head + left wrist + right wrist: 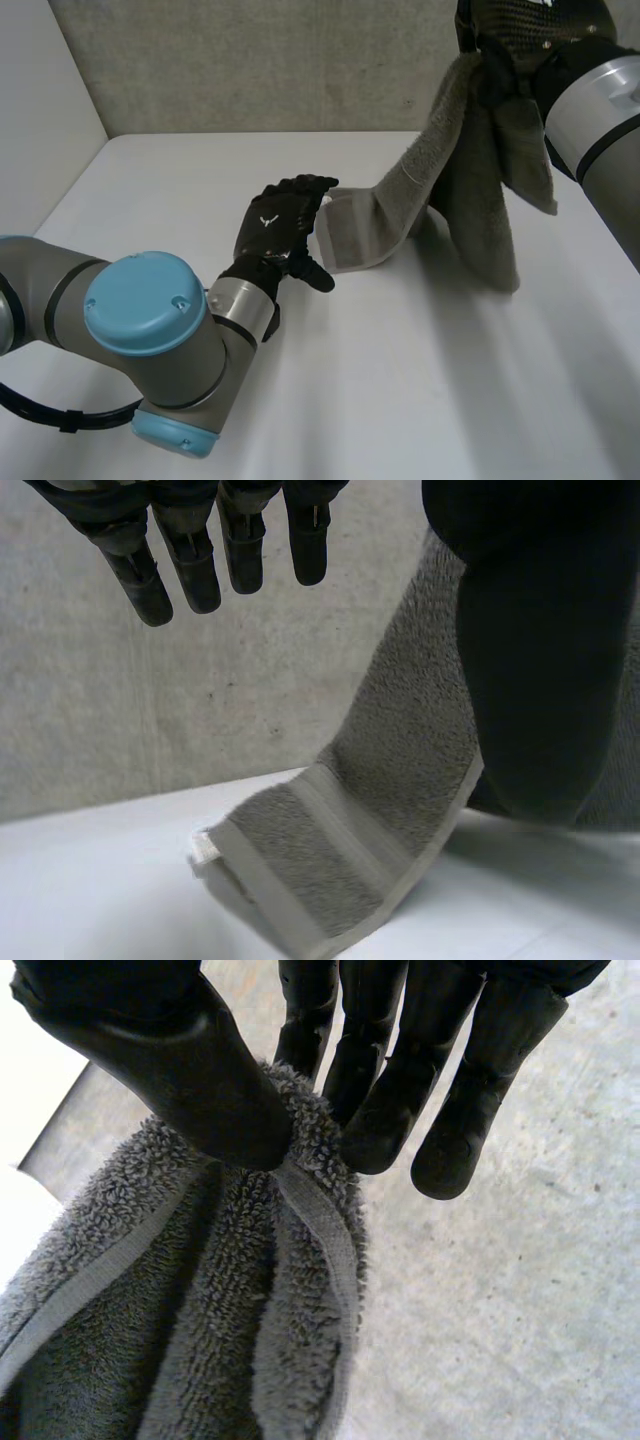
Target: Fold the towel.
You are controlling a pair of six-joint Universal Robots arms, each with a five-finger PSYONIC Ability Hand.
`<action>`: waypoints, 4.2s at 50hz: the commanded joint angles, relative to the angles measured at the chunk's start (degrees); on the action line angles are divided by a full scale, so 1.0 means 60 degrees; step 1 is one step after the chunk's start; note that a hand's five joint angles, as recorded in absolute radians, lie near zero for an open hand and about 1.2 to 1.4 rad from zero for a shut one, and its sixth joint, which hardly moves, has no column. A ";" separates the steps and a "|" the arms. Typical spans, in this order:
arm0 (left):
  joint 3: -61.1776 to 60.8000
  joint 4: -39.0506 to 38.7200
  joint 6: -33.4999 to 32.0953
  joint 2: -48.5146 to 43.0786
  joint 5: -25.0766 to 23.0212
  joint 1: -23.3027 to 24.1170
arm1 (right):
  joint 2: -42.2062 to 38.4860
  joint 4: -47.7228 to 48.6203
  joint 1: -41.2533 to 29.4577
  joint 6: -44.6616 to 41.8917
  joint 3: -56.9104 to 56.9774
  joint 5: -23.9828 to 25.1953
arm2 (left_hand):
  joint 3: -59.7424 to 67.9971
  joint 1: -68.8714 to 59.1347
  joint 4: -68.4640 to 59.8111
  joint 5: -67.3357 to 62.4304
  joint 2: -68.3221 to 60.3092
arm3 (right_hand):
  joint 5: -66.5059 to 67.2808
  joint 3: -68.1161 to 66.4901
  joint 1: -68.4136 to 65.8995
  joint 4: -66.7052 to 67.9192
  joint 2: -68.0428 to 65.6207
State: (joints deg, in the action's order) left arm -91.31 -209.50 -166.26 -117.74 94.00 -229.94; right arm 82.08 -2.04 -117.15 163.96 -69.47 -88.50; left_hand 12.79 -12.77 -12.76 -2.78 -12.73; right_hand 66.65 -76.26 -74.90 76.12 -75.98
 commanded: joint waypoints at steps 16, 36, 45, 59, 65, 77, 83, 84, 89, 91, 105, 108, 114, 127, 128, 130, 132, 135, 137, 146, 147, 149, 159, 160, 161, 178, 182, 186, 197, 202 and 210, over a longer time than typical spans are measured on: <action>-0.0002 0.0786 0.2764 -0.0547 0.0138 0.0457 | 0.1041 0.0003 -0.0982 0.1428 0.0461 -0.0734 | -0.0093 0.0089 0.0088 0.0091 0.0083 | 0.0558 -0.0624 -0.0850 0.0646 -0.0670; 0.0276 0.0771 0.2662 -0.1016 0.3141 0.0604 | 0.1290 -0.0012 -0.1085 0.1443 -0.0228 -0.0939 | 0.8486 -0.8490 -0.8491 -0.8488 -0.8496 | 0.0558 -0.0624 -0.0850 0.0646 -0.0670; -0.0074 0.0888 0.2647 -0.0651 0.1811 0.0809 | 0.1276 -0.0012 -0.0998 0.1370 -0.0477 -0.0837 | 0.3957 -0.3960 -0.3962 -0.3958 -0.3966 | 0.0558 -0.0624 -0.0850 0.0646 -0.0670; -0.0267 0.0903 0.2633 -0.0516 0.0871 0.0984 | 0.1246 0.0105 0.0581 0.0594 -0.2451 -0.0472 | 0.3104 -0.3108 -0.3110 -0.3106 -0.3114 | 0.0558 -0.0624 -0.0850 0.0646 -0.0670; 0.0275 0.0888 0.2647 -0.0839 0.0915 0.1467 | 0.1276 0.0149 0.1156 0.0608 -0.3201 0.0086 | 0.1592 -0.1595 -0.1597 -0.1593 -0.1601 | 0.0558 -0.0624 -0.0850 0.0646 -0.0670; 0.2005 0.1708 0.2017 -0.2305 0.0944 0.2523 | 0.1422 0.1013 0.1786 0.0652 -0.4242 0.0262 | 0.0356 -0.0360 -0.0361 -0.0358 -0.0366 | 0.0558 -0.0624 -0.0850 0.0646 -0.0670; 0.2458 0.1899 0.1155 -0.2714 0.1002 0.2582 | 0.1408 0.1496 0.2780 0.0652 -0.4373 0.0306 | 0.0244 -0.0247 -0.0249 -0.0245 -0.0253 | 0.0558 -0.0624 -0.0850 0.0646 -0.0670; 0.2517 0.1884 0.1081 -0.2758 0.1060 0.2582 | 0.1408 0.1497 0.2782 0.0652 -0.4373 0.0306 | 0.0244 -0.0247 -0.0249 -0.0245 -0.0253 | 0.0558 -0.0624 -0.0850 0.0646 -0.0670; 0.3042 0.1840 0.0832 -0.3079 0.1441 0.2538 | 0.1349 0.1526 0.3191 0.0681 -0.4577 0.0743 | 0.0439 -0.0442 -0.0444 -0.0441 -0.0449 | 0.0558 -0.0624 -0.0850 0.0646 -0.0670; 0.3204 0.1840 0.0744 -0.3212 0.1485 0.2523 | 0.1349 0.1526 0.3279 0.0681 -0.4694 0.0919 | 0.0523 -0.0527 -0.0528 -0.0525 -0.0533 | 0.0558 -0.0624 -0.0850 0.0646 -0.0670; 0.4508 0.1592 0.0172 -0.4091 0.1413 0.2171 | 0.1393 0.1526 0.3543 0.0696 -0.5062 0.1390 | 0.1476 -0.1480 -0.1482 -0.1478 -0.1486 | 0.0558 -0.0624 -0.0850 0.0646 -0.0670; 0.4685 0.1445 0.0157 -0.4208 0.1398 0.2157 | 0.1378 0.1541 0.3514 0.0696 -0.5077 0.1390 | 0.1700 -0.1704 -0.1705 -0.1702 -0.1710 | 0.0558 -0.0624 -0.0850 0.0646 -0.0670; 0.4847 0.1415 0.0054 -0.4341 0.1398 0.2025 | 0.1364 0.1541 0.3529 0.0696 -0.5077 0.1390 | 0.1814 -0.1817 -0.1819 -0.1815 -0.1823 | 0.0558 -0.0624 -0.0850 0.0646 -0.0670; 0.4788 0.1080 -0.1425 -0.4458 0.1631 0.1981 | 0.1378 0.1731 0.4217 0.0696 -0.4959 0.1404 | 0.1785 -0.1789 -0.1791 -0.1787 -0.1795 | 0.0558 -0.0624 -0.0850 0.0646 -0.0670; 0.4788 0.1078 -0.1425 -0.4458 0.1632 0.1981 | 0.1378 0.1731 0.4232 0.0696 -0.4959 0.1404 | 0.1785 -0.1789 -0.1791 -0.1787 -0.1795 | 0.0558 -0.0624 -0.0850 0.0646 -0.0670; 0.4803 0.0743 -0.1469 -0.4472 0.1793 0.1981 | 0.1378 0.1731 0.4232 0.0696 -0.4959 0.1404 | 0.2342 -0.2346 -0.2347 -0.2344 -0.2352 | 0.0558 -0.0624 -0.0850 0.0646 -0.0670; 0.4817 0.0654 -0.1469 -0.4487 0.1808 0.1967 | 0.1378 0.1731 0.4203 0.0696 -0.4988 0.1404 | 0.2846 -0.2850 -0.2851 -0.2848 -0.2856 | 0.0558 -0.0624 -0.0850 0.0646 -0.0670; 0.4832 0.0537 -0.1469 -0.4502 0.1808 0.1879 | 0.1378 0.1731 0.4203 0.0696 -0.5018 0.1404 | 0.4607 -0.4611 -0.4612 -0.4609 -0.4617 | 0.0558 -0.0624 -0.0850 0.0646 -0.0670; 0.4832 0.0449 -0.1484 -0.4473 0.1823 0.1805 | 0.1378 0.1731 0.4203 0.0696 -0.5032 0.1404 | 0.7351 -0.7355 -0.7357 -0.7353 -0.7361 | 0.0558 -0.0624 -0.0850 0.0646 -0.0670; 0.4875 0.0244 -0.1906 -0.3992 0.1823 0.1485 | 0.1393 0.1746 0.4173 0.0696 -0.4871 0.1610 | 1.1202 -1.1205 -1.1207 -1.1204 -1.1212 | 0.0558 -0.0624 -0.0850 0.0646 -0.0670; 0.4948 0.0055 -0.2271 -0.3656 0.1808 0.1178 | 0.1393 0.1847 0.4159 0.0711 -0.4770 0.1740 | 1.1202 -1.1205 -1.1207 -1.1204 -1.1212 | 0.0558 -0.0624 -0.0850 0.0646 -0.0670; 0.5007 -0.0252 -0.2695 -0.3362 0.1808 0.0885 | 0.1393 0.2170 0.4159 0.0769 -0.4578 0.1888 | 1.1202 -1.1205 -1.1207 -1.1204 -1.1212 | 0.0558 -0.0624 -0.0850 0.0646 -0.0670; 0.4293 -0.4250 -0.5628 -0.0623 0.1312 -0.0582 | 0.1422 0.7429 0.3719 0.3157 -0.4520 0.1976 | 1.1202 -1.1205 -1.1207 -1.1204 -1.1212 | 0.0558 -0.0624 -0.0850 0.0646 -0.0670; 0.4290 -0.4254 -0.5629 -0.0620 0.1310 -0.0582 | 0.1393 0.7270 0.3705 0.3201 -0.4462 0.1990 | 1.1202 -1.1205 -1.1207 -1.1204 -1.1212 | 0.0558 -0.0624 -0.0850 0.0646 -0.0670; 0.3913 -0.4457 -0.5629 -0.0374 0.1006 -0.0611 | 0.1320 0.6993 0.3705 0.3230 -0.4418 0.2063 | 1.1202 -1.1205 -1.1207 -1.1204 -1.1212 | 0.0558 -0.0624 -0.0850 0.0646 -0.0670; -0.1200 -0.3274 -0.5702 0.0156 -0.0169 -0.1036 | -0.1639 0.1936 0.1712 -0.0666 -0.3114 0.3865 | 1.1202 -1.1205 -1.1207 -1.1204 -1.1212 | 0.0558 -0.0624 -0.0850 0.0646 -0.0670; -0.1612 -0.2777 -0.5702 0.0113 -0.0169 -0.1314 | -0.2209 0.1249 0.1361 -0.1573 -0.2821 0.3355 | 1.1202 -1.1205 -1.1207 -1.1204 -1.1212 | 0.0558 -0.0624 -0.0850 0.0646 -0.0670; -0.1745 -0.1606 -0.5702 0.0054 -0.0169 -0.1417 | -0.2254 0.1174 0.1375 -0.1589 -0.2806 0.2855 | 1.0481 -1.0485 -1.0486 -1.0483 -1.0491 | 0.0558 -0.0624 -0.0850 0.0646 -0.0670; -0.1453 0.0300 -0.5732 0.0331 -0.0199 -0.1374 | -0.2079 0.1204 0.1419 -0.1545 -0.3084 0.2401 | 0.1236 -0.1239 -0.1241 -0.1238 -0.1246 | 0.0558 -0.0624 -0.0850 0.0646 -0.0670; -0.1365 0.0667 -0.5848 0.0770 -0.0199 -0.1417 | -0.1713 0.1292 0.1449 -0.1501 -0.3392 0.1903 | -0.0260 0.0256 0.0254 0.0258 0.0250 | 0.0558 -0.0624 -0.0850 0.0646 -0.0670; -0.1656 0.1165 -0.5908 0.1634 -0.0184 -0.1870 | -0.1420 0.1834 0.1932 -0.1516 -0.3993 0.1273 | -0.0289 0.0285 0.0284 0.0287 0.0279 | 0.0558 -0.0624 -0.0850 0.0646 -0.0670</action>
State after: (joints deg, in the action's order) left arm -99.62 -204.67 -201.56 -111.99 92.84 -238.82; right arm 72.42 7.00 -107.94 154.96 -90.87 -78.95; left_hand 11.11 -11.24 -11.13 -1.86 -11.04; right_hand 67.28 -76.23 -75.02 76.74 -75.96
